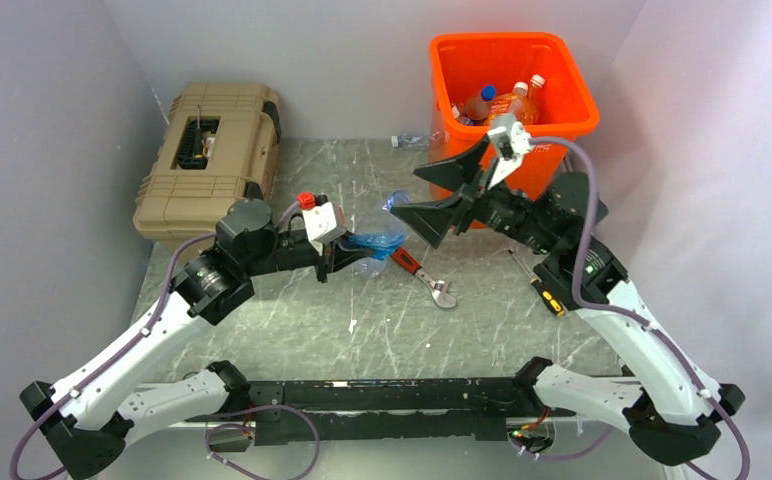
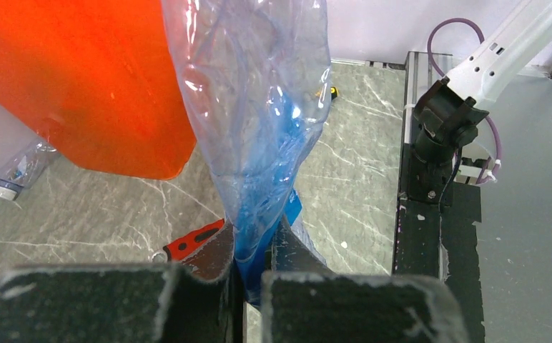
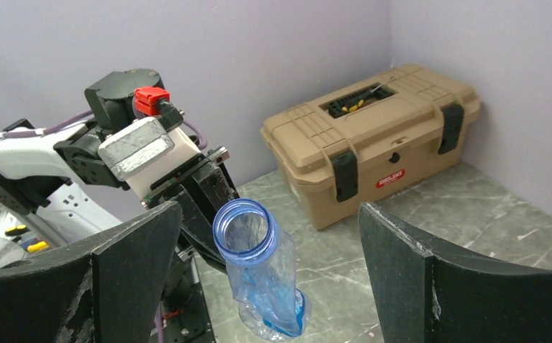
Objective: Put the plastic bottles in the bin
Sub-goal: Place the plastic bottle in the trash bin.
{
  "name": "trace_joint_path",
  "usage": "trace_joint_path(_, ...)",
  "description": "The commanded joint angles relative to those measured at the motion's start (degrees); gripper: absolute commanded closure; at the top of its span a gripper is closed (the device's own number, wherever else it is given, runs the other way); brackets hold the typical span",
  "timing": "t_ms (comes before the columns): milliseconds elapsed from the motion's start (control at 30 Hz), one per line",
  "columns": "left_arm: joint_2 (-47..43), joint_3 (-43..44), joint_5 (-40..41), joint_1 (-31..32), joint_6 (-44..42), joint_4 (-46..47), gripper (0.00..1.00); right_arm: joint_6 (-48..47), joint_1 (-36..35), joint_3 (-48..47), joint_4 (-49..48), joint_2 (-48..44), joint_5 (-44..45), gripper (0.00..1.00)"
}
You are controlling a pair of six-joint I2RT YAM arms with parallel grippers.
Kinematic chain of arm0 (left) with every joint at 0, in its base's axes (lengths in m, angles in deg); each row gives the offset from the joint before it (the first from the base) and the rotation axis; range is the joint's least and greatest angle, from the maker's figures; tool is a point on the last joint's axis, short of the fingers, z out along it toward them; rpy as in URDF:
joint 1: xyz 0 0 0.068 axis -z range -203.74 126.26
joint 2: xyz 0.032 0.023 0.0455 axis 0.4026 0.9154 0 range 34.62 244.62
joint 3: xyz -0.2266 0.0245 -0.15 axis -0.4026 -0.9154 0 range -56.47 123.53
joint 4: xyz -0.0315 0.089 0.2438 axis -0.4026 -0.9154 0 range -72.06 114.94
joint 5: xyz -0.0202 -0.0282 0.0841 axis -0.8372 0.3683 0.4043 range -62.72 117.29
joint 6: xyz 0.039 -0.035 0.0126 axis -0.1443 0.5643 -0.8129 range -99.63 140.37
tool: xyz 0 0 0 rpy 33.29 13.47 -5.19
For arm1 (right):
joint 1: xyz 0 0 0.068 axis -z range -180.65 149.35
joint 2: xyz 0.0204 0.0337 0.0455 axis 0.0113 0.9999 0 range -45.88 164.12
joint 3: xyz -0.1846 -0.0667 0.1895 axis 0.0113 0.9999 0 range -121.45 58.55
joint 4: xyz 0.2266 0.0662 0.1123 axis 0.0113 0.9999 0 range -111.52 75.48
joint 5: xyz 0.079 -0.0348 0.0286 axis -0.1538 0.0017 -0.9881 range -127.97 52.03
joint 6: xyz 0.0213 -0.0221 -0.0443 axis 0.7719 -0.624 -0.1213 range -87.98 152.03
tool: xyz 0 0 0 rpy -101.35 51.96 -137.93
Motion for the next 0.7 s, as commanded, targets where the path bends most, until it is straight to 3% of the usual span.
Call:
trace_joint_path(0, -1.42, -0.42, -0.99, 0.02, -0.97, 1.52, 1.0, -1.54, -2.15, -3.47, -0.52, 2.04, -0.31, 0.02)
trace_joint_path(233, -1.67, -1.67, -0.55, 0.08, -0.44, 3.61, 1.0, -4.01, -5.54, -5.01, 2.31, 5.27, 1.82, 0.13)
trace_joint_path(333, -1.65, -1.69, -0.29, 0.07, -0.33, 4.06, 1.0, -5.02, -6.84, -6.09, 4.65, 6.85, 4.05, 0.26)
trace_joint_path(600, -2.9, -3.92, 0.83, 0.03, -0.08, 6.68, 1.0, -5.39, -7.49, -7.53, 9.25, 9.04, 9.2, 0.75)
trace_joint_path(667, -3.25, -4.1, 1.11, 0.02, -0.11, 6.8, 1.0, -5.47, -7.52, -7.44, 9.4, 8.93, 9.61, 0.94)
